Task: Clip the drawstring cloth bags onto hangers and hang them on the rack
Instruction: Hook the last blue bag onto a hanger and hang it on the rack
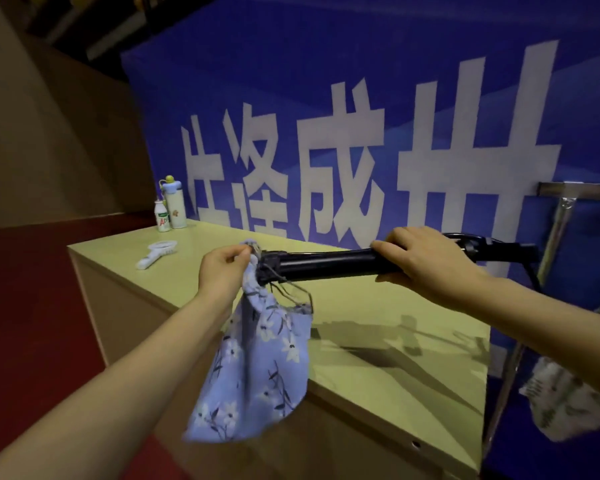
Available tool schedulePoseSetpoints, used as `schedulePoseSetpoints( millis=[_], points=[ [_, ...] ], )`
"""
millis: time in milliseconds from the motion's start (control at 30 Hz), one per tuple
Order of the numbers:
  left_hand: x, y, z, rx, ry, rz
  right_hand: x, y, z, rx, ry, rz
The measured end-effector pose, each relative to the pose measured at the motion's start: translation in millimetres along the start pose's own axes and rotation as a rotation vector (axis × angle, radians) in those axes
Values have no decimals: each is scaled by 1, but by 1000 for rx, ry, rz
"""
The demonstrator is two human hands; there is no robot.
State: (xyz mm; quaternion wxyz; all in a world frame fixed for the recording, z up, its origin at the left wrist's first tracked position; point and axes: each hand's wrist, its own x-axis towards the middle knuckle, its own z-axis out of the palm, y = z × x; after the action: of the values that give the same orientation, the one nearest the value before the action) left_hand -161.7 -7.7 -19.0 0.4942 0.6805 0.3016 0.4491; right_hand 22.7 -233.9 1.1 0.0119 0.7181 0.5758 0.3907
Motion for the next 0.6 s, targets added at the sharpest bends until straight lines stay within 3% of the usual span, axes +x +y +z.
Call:
schedulePoseSetpoints(
  millis=[67,233,367,467,600],
  points=[
    [-7,8,-13,85,31,52,4,-15,-15,-26,7,-56],
    [-20,24,-34,553,-25,324,7,-43,-45,-74,9,-148],
    [-19,32,-35,851,-141,347,7,-60,-65,-117,18,-212],
    [-22,35,-34,840,-275,330,10,-76,-80,-152,-13,-224],
    [-36,43,-20,649,-395,324,27,-104,-89,-200,-130,-247]
  ],
)
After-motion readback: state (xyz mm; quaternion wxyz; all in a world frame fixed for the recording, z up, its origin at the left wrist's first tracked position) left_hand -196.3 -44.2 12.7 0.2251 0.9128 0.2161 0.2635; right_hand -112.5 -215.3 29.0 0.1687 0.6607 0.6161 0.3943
